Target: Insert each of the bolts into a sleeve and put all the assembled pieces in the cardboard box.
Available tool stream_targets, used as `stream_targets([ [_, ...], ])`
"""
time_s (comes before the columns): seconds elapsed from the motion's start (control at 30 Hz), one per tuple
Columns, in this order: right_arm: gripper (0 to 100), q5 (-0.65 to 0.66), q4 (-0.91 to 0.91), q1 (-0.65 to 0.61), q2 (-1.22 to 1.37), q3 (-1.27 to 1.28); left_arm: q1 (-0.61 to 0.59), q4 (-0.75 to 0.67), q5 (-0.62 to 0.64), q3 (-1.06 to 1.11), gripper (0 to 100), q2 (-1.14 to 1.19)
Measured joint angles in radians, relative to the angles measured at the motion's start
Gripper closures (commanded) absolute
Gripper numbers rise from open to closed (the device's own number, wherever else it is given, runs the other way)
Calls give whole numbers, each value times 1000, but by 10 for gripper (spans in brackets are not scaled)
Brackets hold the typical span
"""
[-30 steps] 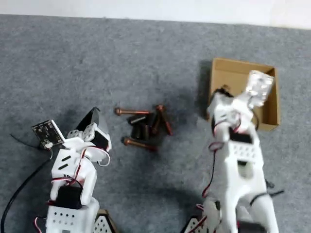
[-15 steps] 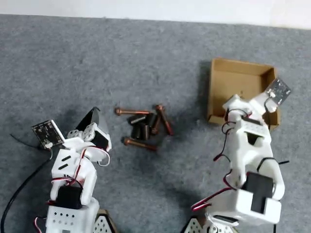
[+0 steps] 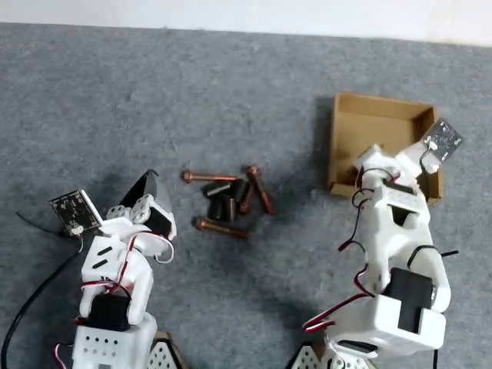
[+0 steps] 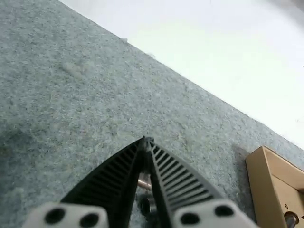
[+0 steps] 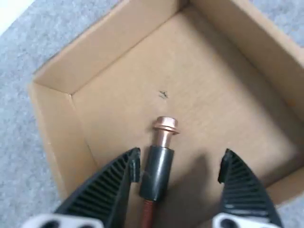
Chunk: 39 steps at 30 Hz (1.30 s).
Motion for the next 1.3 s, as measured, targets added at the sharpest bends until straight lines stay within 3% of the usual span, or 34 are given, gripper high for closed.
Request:
stream_targets([
  [0.2,756,-3,6,-38,-146,38,0,0,0,0,993,0],
  [0.43,756,0,12,-262,-491,272,0,0,0,0,993,0],
  [0.77,756,331,14,-660,-700,460,0,0,0,0,993,0],
  [1.0,756,420,72,-735,-703,465,-58,-3,2,0,993,0],
  [1.3,756,430,103,-789,-703,465,-63,-3,0,0,993,0],
])
